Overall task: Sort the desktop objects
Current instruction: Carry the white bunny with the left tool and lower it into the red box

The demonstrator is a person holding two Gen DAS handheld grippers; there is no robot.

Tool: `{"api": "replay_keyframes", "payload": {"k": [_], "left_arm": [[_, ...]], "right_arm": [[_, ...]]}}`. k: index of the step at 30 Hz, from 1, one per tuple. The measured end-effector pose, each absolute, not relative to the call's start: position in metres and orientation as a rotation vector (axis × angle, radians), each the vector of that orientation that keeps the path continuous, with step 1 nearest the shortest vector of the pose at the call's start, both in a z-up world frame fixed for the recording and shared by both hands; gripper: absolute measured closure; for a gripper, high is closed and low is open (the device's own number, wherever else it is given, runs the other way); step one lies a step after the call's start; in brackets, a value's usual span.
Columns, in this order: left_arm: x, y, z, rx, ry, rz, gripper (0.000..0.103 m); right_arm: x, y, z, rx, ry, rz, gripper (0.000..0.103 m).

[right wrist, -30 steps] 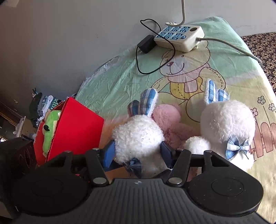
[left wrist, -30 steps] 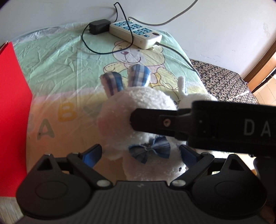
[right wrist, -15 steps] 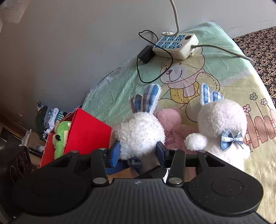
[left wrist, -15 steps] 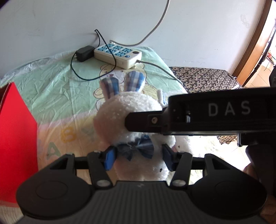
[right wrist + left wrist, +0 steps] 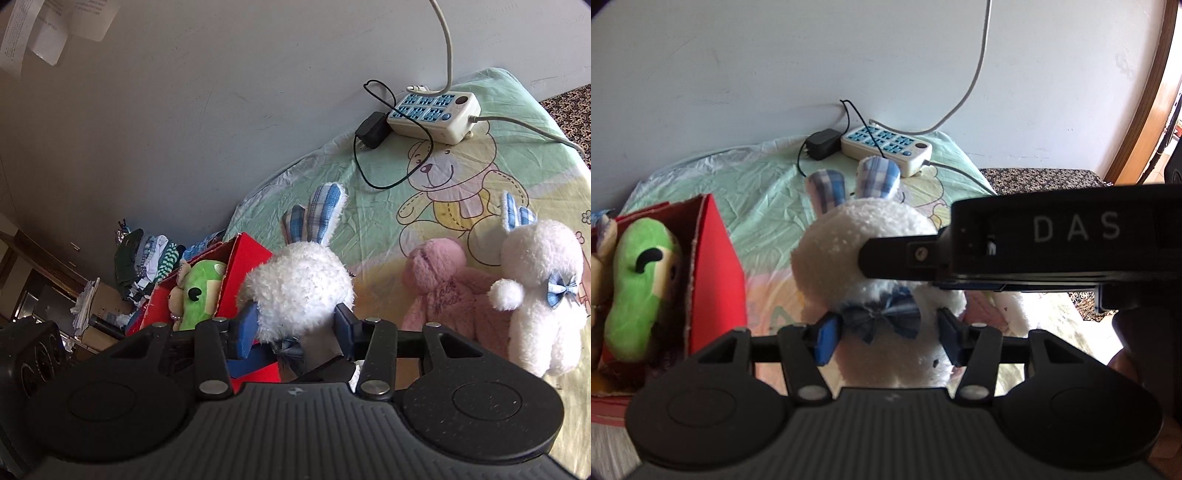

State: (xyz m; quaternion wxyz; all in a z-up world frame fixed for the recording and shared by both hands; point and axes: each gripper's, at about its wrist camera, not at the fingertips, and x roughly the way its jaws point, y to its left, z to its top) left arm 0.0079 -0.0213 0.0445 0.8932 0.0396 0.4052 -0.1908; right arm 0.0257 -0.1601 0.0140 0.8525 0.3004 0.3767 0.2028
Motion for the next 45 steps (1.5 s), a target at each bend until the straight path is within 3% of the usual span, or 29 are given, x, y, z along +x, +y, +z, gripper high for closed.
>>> {"api": "replay_keyframes", "payload": {"k": [15, 27, 42, 45], "left_arm": [[-0.008, 0.143, 0.085, 0.032, 0.710, -0.328, 0.048], [0.017, 0.264, 0.074, 0.070, 0.743, -0.179, 0.047], [0.055, 0.303, 0.024, 0.088, 0.867, -0.173, 0.045], [0.055, 0.301, 0.023, 0.093, 0.862, -0.170, 0.047]], "right_arm": [[0.030, -0.012, 0.066, 0.541, 0.710, 0.511, 0.055], [0.079, 0.119, 0.056, 0.507, 0.771, 0.613, 0.055], [0.111, 0.184, 0.014, 0.384, 0.925, 0.510, 0.055], [0.115, 0.193, 0.009, 0.302, 0.949, 0.470, 0.064]]}}
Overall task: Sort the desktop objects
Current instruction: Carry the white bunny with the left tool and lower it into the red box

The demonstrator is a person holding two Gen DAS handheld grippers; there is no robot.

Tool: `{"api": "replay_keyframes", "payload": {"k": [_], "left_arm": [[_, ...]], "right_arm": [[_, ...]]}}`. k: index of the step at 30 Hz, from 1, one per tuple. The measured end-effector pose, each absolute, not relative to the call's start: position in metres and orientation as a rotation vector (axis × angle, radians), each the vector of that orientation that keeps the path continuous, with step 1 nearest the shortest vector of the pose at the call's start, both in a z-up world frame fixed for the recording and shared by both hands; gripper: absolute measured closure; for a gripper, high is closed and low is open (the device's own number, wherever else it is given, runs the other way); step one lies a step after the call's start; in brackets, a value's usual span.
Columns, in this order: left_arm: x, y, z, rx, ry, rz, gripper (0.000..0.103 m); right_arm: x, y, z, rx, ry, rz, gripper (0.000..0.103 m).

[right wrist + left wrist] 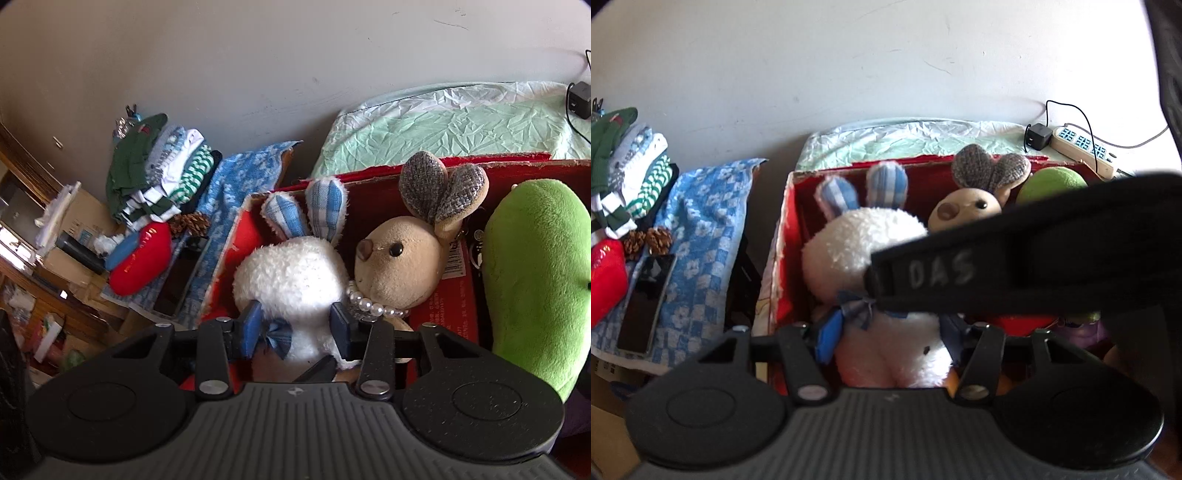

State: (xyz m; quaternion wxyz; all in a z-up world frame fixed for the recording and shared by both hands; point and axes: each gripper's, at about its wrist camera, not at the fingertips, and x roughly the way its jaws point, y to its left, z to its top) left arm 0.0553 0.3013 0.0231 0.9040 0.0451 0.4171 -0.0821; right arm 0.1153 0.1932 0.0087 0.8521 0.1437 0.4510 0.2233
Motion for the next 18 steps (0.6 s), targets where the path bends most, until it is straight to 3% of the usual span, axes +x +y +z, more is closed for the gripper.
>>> {"api": "replay_keyframes", "payload": {"k": [7, 9, 11, 18], "left_arm": [[0.057, 0.298, 0.022, 0.101, 0.850, -0.176, 0.044], [0.054, 0.300, 0.023, 0.094, 0.849, -0.193, 0.034], [0.045, 0.306, 0.024, 0.077, 0.838, -0.212, 0.033], [0.019, 0.333, 0.035, -0.044, 0.809, -0.271, 0.033]], "right_arm": [[0.127, 0.185, 0.000, 0.351, 0.982, 0.476, 0.066], [0.124, 0.186, 0.003, 0.340, 0.972, 0.485, 0.064], [0.121, 0.183, 0.006, 0.342, 0.959, 0.488, 0.065], [0.110, 0.164, 0.011, 0.410, 0.926, 0.476, 0.063]]}}
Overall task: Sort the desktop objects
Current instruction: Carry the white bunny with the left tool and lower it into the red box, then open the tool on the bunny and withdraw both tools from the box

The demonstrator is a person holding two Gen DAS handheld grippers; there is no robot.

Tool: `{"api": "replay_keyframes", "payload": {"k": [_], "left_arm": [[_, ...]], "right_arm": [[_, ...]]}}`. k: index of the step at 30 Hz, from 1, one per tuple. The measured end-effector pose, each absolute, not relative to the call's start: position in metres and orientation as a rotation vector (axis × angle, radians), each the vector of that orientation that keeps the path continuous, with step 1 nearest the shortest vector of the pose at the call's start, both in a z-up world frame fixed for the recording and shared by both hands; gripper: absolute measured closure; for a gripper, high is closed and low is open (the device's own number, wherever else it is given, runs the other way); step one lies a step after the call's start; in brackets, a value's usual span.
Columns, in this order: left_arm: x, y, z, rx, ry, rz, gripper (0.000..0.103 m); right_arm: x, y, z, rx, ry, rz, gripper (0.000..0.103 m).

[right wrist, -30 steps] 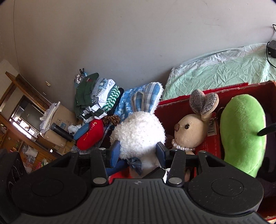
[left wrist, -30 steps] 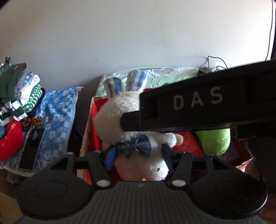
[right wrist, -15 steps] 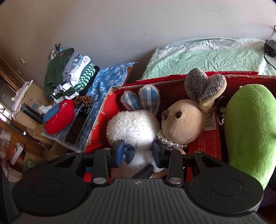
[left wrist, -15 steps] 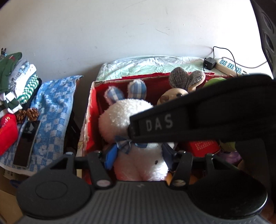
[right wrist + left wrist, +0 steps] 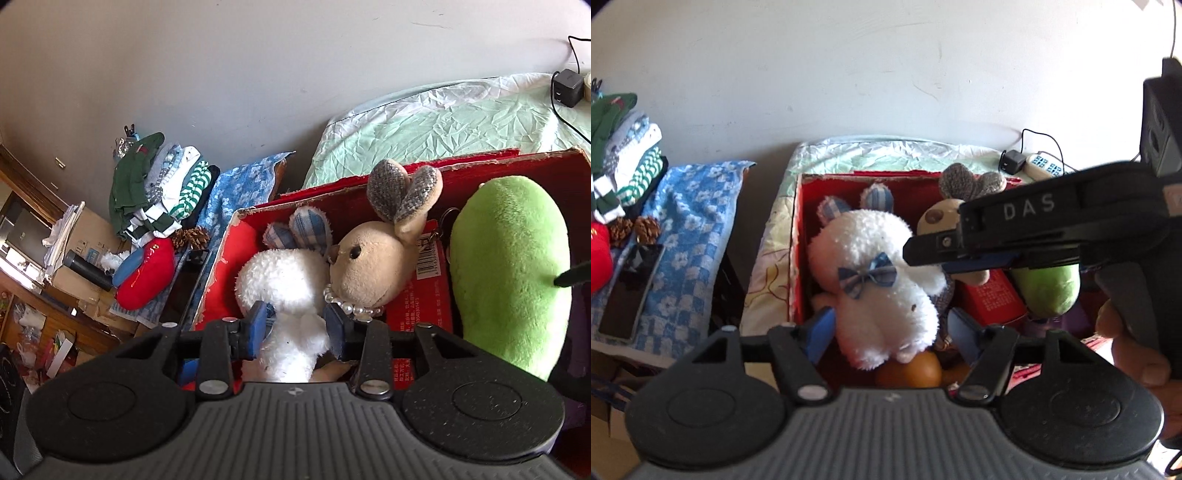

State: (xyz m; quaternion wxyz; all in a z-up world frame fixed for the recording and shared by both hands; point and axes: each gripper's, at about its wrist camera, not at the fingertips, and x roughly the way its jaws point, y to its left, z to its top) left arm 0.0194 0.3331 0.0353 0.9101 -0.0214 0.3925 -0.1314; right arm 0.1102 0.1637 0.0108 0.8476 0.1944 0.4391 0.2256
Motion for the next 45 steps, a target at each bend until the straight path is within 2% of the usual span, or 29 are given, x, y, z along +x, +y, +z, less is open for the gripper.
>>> {"api": "replay_keyframes", "payload": {"k": [6, 19, 21, 24, 32, 35, 45], "left_arm": [[0.021, 0.329, 0.036, -0.034, 0.818, -0.258, 0.034], [0.040, 0.311, 0.040, 0.005, 0.894, -0.102, 0.032], [0.038, 0.308, 0.041, 0.007, 0.897, -0.088, 0.025], [0.035, 0.302, 0.044, 0.028, 0.889, -0.057, 0.021], [0.026, 0.291, 0.052, 0.044, 0.872, -0.007, 0.014], [0.020, 0.283, 0.055, 0.046, 0.857, -0.003, 0.010], [0.009, 0.251, 0.055, 0.060, 0.847, 0.042, 0.005]], "right_arm": [[0.113, 0.172, 0.000, 0.441, 0.991, 0.505, 0.064], [0.077, 0.139, 0.035, 0.361, 0.863, 0.322, 0.063], [0.072, 0.133, 0.036, 0.343, 0.861, 0.284, 0.061], [0.064, 0.123, 0.035, 0.351, 0.863, 0.256, 0.060], [0.043, 0.115, 0.037, 0.372, 0.858, 0.231, 0.060], [0.033, 0.111, 0.043, 0.347, 0.837, 0.209, 0.056], [0.016, 0.085, 0.048, 0.297, 0.808, 0.188, 0.052]]}}
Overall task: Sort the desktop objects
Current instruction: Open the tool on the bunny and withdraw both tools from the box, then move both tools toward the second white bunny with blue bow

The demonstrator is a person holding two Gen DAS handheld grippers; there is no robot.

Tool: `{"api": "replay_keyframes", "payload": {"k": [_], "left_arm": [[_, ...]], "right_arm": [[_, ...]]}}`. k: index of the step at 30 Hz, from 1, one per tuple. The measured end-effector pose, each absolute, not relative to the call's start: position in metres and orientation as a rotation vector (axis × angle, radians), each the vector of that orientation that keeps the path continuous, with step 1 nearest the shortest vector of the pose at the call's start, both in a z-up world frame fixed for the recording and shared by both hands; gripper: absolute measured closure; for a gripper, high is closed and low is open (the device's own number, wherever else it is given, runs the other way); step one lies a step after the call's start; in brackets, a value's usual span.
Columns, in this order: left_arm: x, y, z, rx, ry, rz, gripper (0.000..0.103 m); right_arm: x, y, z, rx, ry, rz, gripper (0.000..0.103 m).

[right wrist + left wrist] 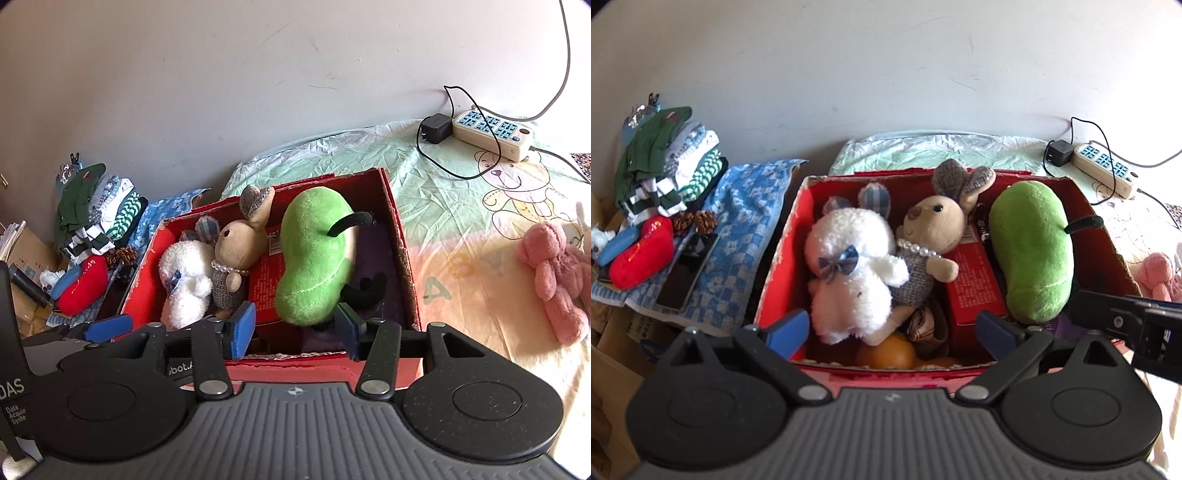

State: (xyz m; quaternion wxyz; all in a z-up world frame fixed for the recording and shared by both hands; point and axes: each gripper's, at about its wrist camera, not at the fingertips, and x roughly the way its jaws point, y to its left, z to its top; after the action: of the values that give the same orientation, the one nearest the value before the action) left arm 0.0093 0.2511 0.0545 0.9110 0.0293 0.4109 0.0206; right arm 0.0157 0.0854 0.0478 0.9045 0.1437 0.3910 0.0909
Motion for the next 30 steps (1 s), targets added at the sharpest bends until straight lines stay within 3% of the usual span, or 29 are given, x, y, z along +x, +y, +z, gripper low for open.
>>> {"api": "replay_keyframes", "payload": {"k": [13, 18, 30], "left_arm": [[-0.014, 0.208, 0.067, 0.067, 0.812, 0.112, 0.002], [-0.025, 0.180, 0.066, 0.038, 0.807, 0.029, 0.001], [-0.053, 0.063, 0.046, 0.028, 0.779, -0.363, 0.001]], "right_arm": [[0.002, 0.049, 0.053, 0.266, 0.796, 0.239, 0.042], [-0.014, 0.013, 0.051, 0.277, 0.753, 0.219, 0.033], [-0.043, -0.125, -0.001, 0.383, 0.785, -0.001, 0.033]]}}
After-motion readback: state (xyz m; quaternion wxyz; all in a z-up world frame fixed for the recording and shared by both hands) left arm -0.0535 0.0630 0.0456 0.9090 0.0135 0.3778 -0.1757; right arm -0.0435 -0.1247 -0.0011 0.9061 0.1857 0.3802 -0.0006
